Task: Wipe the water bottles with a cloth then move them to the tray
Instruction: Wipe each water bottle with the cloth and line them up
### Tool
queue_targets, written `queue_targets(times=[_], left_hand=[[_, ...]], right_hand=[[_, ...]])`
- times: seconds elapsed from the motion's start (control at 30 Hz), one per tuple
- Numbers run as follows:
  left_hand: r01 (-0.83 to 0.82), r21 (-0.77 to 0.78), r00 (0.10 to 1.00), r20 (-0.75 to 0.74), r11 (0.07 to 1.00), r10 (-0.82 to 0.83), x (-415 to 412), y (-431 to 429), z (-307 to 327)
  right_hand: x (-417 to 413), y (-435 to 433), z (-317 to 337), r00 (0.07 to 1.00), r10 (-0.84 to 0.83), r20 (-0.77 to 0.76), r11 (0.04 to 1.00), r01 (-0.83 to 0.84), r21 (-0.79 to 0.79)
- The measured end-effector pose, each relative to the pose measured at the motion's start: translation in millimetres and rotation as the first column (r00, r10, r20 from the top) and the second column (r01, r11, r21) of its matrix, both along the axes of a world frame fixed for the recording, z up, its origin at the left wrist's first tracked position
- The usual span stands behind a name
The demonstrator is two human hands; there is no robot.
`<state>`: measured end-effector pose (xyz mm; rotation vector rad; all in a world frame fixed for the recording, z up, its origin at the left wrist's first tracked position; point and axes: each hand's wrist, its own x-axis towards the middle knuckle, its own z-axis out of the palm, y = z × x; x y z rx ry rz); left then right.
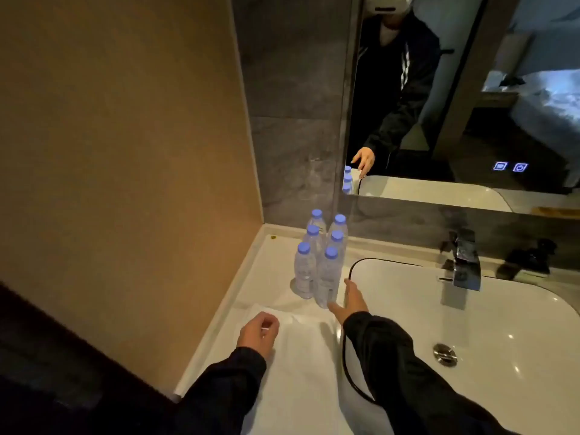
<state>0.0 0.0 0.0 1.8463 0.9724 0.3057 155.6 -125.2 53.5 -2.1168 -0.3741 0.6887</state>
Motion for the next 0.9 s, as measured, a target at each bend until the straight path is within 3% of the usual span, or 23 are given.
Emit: queue_targets(times=[0.13,0.23,0.37,0.57,0.77,0.9], left_hand=[[-0.004,-0.020,1.000,-0.031,1.000,0.003,32,14,-1],[-0.012,-0.020,0.999,-0.037,1.000,0.011,46,24,-7],[-0.032,-0.018,0.999,-0.033,0.999,0.031,65,31,-10],[0.035,-0.043,0.998,-0.053,0.998,-0.037,97,23,-17],[0.227,-0.069,0.974,0.024,0.971,-0.226,121,3,-6],[0.153,-0.083,0.987,0.068,0.985,-0.147,123,-1,2]], right_hand=[[47,47,2,0.999,-0.035,-0.035,0.995,0.038,0.094],[66,67,-28,0.992,-0.097,-0.080,0.994,0.101,0.047],[71,71,-42,0.987,-0.157,-0.020,0.987,0.157,0.035],[69,49,-51,0.991,-0.086,0.101,0.996,0.084,0.026],[57,23,-30,0.972,0.002,0.233,0.985,-0.042,0.169],[41,24,-23,0.965,0.102,0.241,0.955,-0.163,0.249]])
